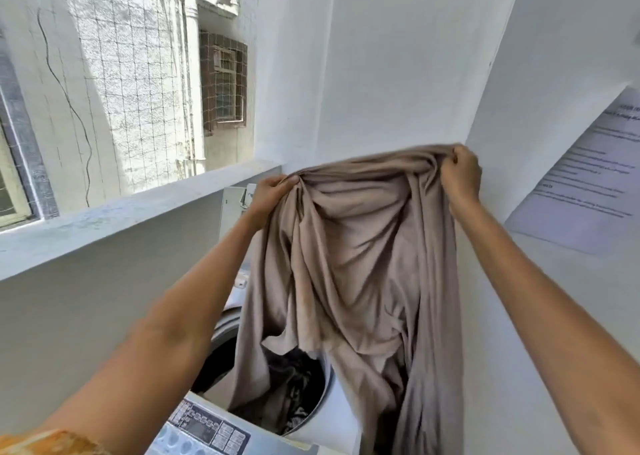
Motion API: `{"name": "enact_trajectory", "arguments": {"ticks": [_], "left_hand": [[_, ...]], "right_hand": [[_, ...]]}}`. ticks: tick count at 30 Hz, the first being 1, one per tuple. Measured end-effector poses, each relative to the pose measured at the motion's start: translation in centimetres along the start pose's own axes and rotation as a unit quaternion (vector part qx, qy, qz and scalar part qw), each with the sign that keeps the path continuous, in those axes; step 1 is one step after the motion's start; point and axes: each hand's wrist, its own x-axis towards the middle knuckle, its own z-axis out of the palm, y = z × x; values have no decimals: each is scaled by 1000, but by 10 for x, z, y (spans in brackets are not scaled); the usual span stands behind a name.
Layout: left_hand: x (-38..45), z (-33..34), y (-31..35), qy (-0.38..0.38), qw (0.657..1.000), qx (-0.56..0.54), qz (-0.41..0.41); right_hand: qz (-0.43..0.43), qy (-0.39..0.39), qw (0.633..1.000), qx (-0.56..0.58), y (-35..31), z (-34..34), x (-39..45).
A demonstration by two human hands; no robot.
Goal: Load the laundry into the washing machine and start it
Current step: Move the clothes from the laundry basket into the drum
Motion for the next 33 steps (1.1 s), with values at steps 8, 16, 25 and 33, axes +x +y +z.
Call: {"name": "enact_trajectory", "arguments": {"ticks": [8,16,25,33], "left_hand": [[11,-60,18,1,995,80,-64],[-8,-38,-2,-141,977,75,-140],[-8,34,-9,-85,985,153,-5],[-7,49,-15,34,994,107,-6]], "right_hand": [[-90,-56,993,55,-97,28,34],[-57,-244,968,-22,-59,114,-39],[-23,-350,933,81,-12,100,-71],[43,-380,919,-98,91,91,-134]]}}
